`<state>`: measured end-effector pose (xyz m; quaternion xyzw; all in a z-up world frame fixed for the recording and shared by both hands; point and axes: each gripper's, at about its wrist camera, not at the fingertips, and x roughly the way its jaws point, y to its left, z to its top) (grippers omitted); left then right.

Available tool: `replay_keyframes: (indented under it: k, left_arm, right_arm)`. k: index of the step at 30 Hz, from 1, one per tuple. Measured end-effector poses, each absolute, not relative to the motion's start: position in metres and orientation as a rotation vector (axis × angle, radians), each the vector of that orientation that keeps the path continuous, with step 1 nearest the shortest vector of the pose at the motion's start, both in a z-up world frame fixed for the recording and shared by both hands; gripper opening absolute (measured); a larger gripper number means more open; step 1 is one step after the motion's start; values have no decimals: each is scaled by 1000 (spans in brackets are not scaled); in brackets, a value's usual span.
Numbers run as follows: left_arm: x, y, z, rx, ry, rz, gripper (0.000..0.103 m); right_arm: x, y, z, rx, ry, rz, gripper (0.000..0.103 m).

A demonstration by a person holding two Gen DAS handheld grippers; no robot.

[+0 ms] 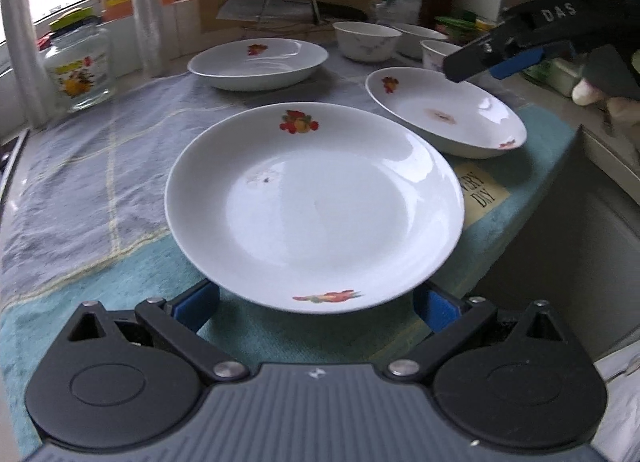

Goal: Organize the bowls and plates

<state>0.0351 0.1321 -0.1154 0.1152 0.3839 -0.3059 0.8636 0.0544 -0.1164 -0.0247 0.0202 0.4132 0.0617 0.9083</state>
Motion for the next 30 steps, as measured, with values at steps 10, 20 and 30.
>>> replay_keyframes:
  k: [10, 20, 30]
  left_arm:
    - [41, 134, -118, 316, 782, -706, 103]
    - [33, 140, -123, 272, 702, -688, 102]
    - [37, 137, -121, 296, 722, -705, 103]
  right_arm:
    - [52, -94, -21, 20, 843, 148, 103]
    - [82, -83, -24, 16, 877, 419, 103]
    - [122, -63, -38, -110, 939, 607, 103]
